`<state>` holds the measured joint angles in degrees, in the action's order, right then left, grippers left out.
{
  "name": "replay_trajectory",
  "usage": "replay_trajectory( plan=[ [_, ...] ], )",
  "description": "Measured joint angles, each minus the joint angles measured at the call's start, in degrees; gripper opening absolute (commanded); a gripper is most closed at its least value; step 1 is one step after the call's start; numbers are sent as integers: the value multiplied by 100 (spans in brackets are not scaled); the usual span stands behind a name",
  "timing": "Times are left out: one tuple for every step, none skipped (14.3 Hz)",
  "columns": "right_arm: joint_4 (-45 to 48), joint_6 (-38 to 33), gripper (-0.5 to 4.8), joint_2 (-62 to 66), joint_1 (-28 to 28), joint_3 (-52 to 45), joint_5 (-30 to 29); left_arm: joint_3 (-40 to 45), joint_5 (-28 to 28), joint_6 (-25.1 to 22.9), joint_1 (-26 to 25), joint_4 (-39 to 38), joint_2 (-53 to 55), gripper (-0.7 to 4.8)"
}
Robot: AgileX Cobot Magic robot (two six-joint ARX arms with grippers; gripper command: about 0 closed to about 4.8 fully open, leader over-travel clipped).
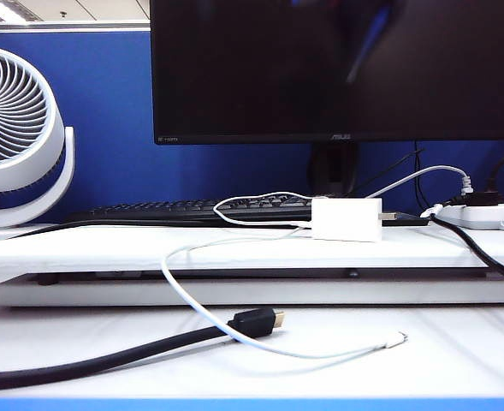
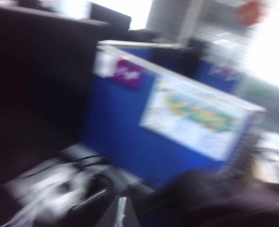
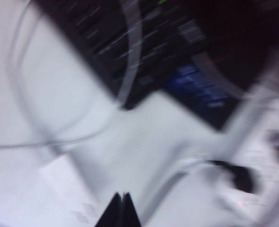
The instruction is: Pick up the Type-C charging cable and the charging base, insert one end of the Type-C charger into the corresponding slot on the base, and finally place the plugged-in charger back on the table.
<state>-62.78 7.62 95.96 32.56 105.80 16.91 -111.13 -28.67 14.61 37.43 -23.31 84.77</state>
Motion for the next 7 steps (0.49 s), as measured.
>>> replay_trajectory(
  plan=[
    [35,92,-1,-363,2,2,315,0,378,-203,0,-245,-129,-6],
    [28,166,-1,-769,2,4,476,0,809,-461,-2,-417,-295,-6],
    [26,162,-1,-1244,2,2,402,0,1340,-798,-2,-603,-505,-6],
    [31,136,-1,-1591,2,-2,247,0,1633,-990,0,-739,-656,-6],
    [70,90,-1,-2028,2,-2,2,0,1895,-1158,-2,-883,-844,-6],
    [142,57,-1,-2354,2,0,-177,-2,2083,-1226,-2,-1036,-1021,-6],
    [286,37,-1,-2697,7,7,-345,-2,2258,-1250,-2,-1281,-1209,-6]
  ],
)
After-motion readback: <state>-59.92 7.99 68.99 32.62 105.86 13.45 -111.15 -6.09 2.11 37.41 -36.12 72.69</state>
